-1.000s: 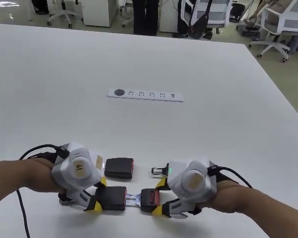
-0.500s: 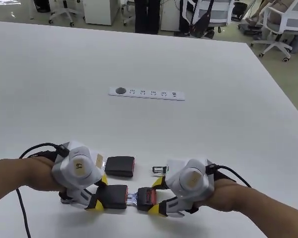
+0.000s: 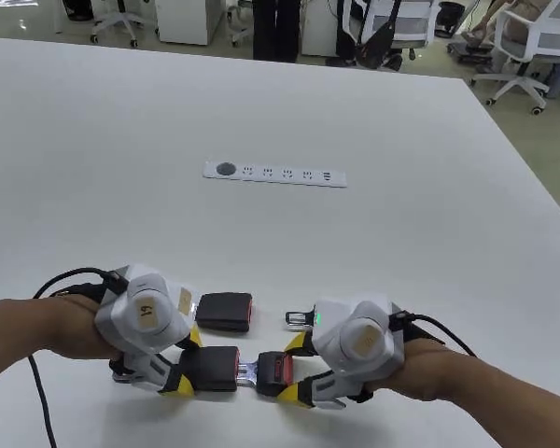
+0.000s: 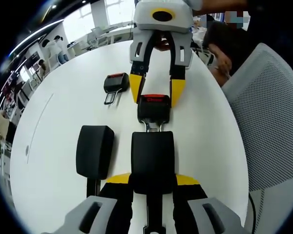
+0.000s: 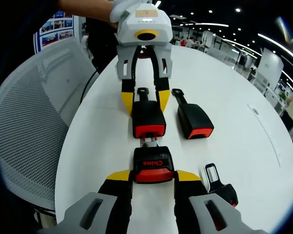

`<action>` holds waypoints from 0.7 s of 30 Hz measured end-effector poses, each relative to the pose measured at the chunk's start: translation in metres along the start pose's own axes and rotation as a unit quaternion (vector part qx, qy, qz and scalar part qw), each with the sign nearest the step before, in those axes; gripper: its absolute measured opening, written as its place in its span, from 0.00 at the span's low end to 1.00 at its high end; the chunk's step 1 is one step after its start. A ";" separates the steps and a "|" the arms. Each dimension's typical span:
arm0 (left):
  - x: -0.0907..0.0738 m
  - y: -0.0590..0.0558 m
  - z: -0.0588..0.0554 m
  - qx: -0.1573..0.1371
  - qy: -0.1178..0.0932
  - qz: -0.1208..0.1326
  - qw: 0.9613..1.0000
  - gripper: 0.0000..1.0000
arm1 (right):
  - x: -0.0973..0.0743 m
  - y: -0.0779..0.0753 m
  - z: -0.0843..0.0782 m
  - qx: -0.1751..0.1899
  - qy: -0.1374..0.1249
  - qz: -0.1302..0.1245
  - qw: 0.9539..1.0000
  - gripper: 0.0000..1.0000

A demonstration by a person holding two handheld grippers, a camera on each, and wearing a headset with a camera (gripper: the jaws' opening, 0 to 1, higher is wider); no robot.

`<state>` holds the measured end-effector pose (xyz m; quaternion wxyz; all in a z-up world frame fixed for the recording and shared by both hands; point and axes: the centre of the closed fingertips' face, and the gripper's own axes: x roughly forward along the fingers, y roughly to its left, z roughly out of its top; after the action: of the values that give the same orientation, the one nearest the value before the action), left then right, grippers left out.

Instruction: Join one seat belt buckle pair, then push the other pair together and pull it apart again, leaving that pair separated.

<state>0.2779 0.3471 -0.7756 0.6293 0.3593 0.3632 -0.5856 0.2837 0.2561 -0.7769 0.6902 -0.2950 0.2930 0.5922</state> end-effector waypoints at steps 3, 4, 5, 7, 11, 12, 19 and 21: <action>0.000 -0.001 0.001 0.001 -0.001 0.000 1.000 0.32 | -0.001 0.002 0.001 -0.001 -0.001 0.000 1.000 0.28; 0.000 -0.002 0.001 0.001 -0.001 0.000 1.000 0.32 | -0.001 0.002 0.001 -0.002 -0.001 0.001 1.000 0.28; -0.001 -0.002 0.002 0.001 -0.001 -0.001 1.000 0.32 | -0.001 0.002 0.002 -0.002 -0.001 0.000 1.000 0.28; 0.000 -0.002 0.001 0.001 -0.001 -0.001 1.000 0.32 | -0.002 0.003 0.003 -0.001 -0.003 -0.001 1.000 0.28; 0.001 0.000 -0.001 0.004 0.003 -0.004 1.000 0.32 | 0.001 0.005 0.005 0.000 -0.005 -0.006 1.000 0.28; 0.001 0.000 -0.002 0.004 0.004 -0.004 1.000 0.32 | 0.000 0.004 0.005 0.000 -0.004 -0.006 1.000 0.28; 0.003 0.002 -0.004 0.005 0.006 -0.005 1.000 0.32 | 0.003 0.003 0.004 0.002 0.000 -0.005 1.000 0.27; 0.004 0.003 -0.005 0.006 0.007 -0.005 1.000 0.32 | 0.004 0.002 0.003 0.003 0.000 -0.005 1.000 0.27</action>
<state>0.2807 0.3499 -0.7811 0.6216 0.3650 0.3659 -0.5886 0.2824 0.2614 -0.7781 0.6943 -0.2941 0.2934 0.5877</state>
